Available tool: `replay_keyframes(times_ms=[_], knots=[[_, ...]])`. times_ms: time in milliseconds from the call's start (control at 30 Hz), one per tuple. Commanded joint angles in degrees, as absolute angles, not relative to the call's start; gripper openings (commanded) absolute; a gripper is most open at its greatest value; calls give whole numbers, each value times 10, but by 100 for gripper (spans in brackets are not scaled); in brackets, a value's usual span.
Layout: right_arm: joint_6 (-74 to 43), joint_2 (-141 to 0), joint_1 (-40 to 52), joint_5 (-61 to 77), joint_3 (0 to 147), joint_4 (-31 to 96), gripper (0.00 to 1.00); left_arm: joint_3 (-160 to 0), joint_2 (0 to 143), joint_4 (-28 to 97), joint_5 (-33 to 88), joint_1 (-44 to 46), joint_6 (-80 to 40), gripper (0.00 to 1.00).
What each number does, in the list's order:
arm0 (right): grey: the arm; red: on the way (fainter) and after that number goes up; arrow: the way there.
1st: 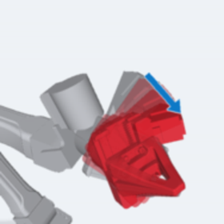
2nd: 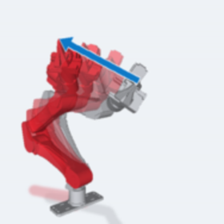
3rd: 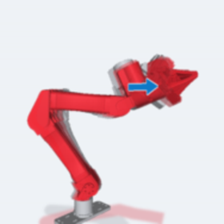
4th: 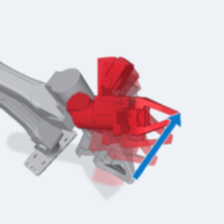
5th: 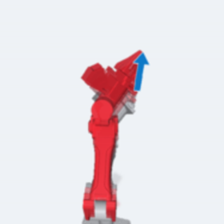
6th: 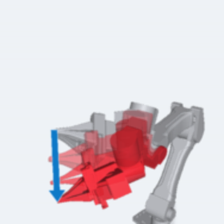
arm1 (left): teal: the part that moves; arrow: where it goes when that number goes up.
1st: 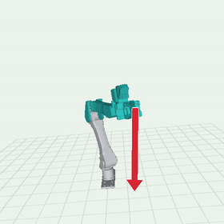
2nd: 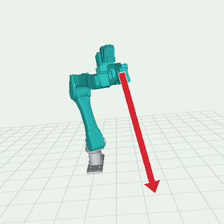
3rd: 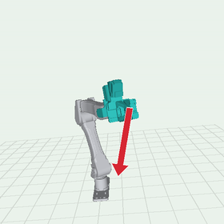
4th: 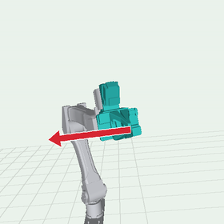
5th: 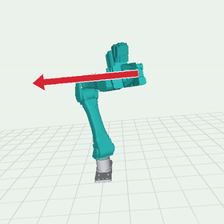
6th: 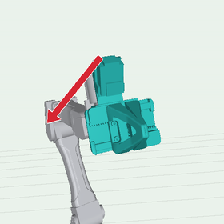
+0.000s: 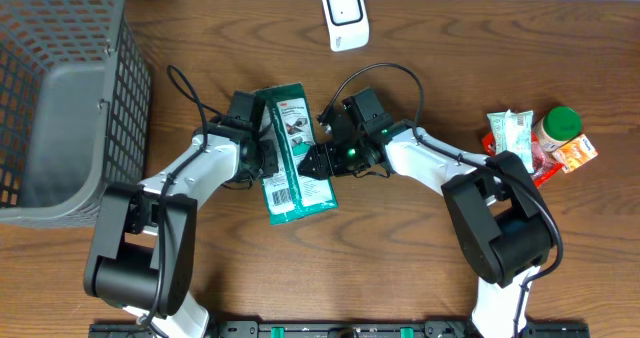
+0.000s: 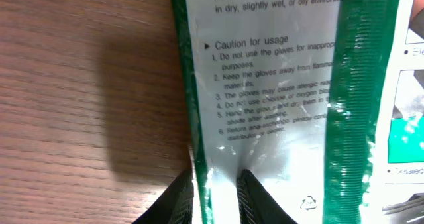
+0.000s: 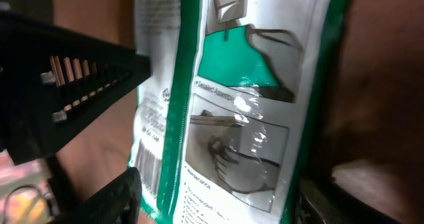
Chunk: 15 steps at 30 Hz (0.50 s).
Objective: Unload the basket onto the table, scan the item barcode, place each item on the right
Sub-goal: 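Pass the gloves pack from the left gripper to the right gripper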
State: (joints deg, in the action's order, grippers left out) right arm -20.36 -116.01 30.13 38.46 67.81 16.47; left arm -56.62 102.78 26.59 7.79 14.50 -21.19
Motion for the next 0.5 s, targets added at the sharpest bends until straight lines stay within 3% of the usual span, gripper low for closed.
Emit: replay_keyframes(times_ms=[0,300,467], knots=[[-221,-1189,304,439,673,170,66,-542,1073,286,101,164,-228,25],[-183,-1189,302,518,673,128,55,-542,1073,289,101,209,-230,25],[-167,-1189,300,510,673,128,32,-542,1073,289,100,220,-230,25]])
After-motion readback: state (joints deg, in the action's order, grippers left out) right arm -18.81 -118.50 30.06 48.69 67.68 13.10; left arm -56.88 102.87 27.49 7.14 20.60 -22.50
